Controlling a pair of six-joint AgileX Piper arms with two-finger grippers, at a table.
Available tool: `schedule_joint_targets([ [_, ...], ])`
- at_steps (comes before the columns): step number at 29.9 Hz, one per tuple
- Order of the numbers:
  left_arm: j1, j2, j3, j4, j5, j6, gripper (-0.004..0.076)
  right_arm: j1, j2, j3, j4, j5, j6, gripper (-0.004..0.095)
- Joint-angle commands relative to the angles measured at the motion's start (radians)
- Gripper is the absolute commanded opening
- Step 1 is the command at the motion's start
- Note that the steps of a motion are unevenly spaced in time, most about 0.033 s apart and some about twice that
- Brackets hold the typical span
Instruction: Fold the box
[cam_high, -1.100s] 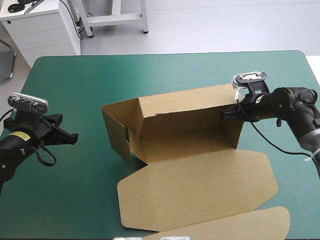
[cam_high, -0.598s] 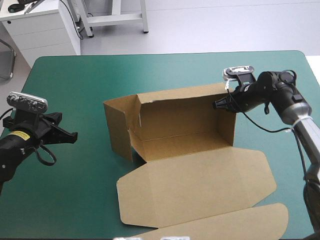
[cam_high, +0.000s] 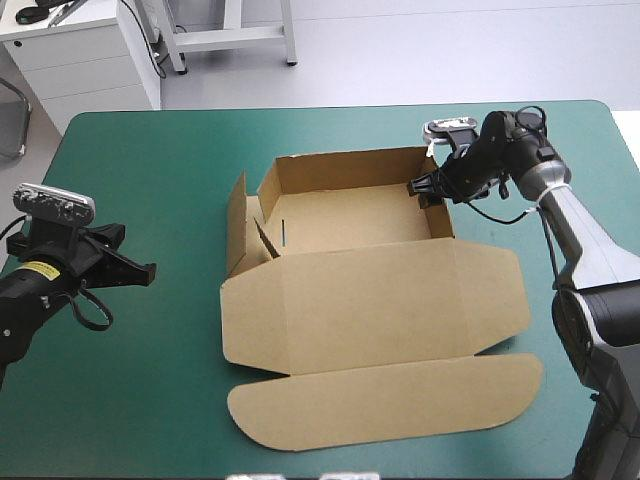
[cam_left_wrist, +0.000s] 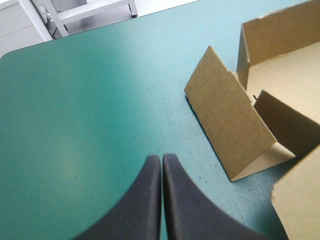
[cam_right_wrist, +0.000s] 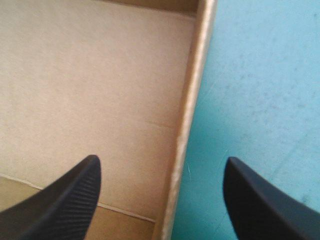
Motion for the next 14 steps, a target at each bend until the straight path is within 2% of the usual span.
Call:
schedule_joint_targets([
  [1,0.000,-0.012,-0.024,-0.017,-0.073,-0.002,-0.0008,-0.003,-0.063,-0.115,0.011,0.064,-0.003,0.0793],
  [4,0.000,-0.012,-0.024,-0.017,-0.075,-0.002,-0.0008,-0.003,-0.063,-0.190,0.008,0.153,0.003,0.0793],
  [14,0.000,-0.012,-0.024,-0.017,-0.077,-0.002,-0.0008,-0.003,-0.093,-0.244,0.044,0.153,0.027,0.0793],
])
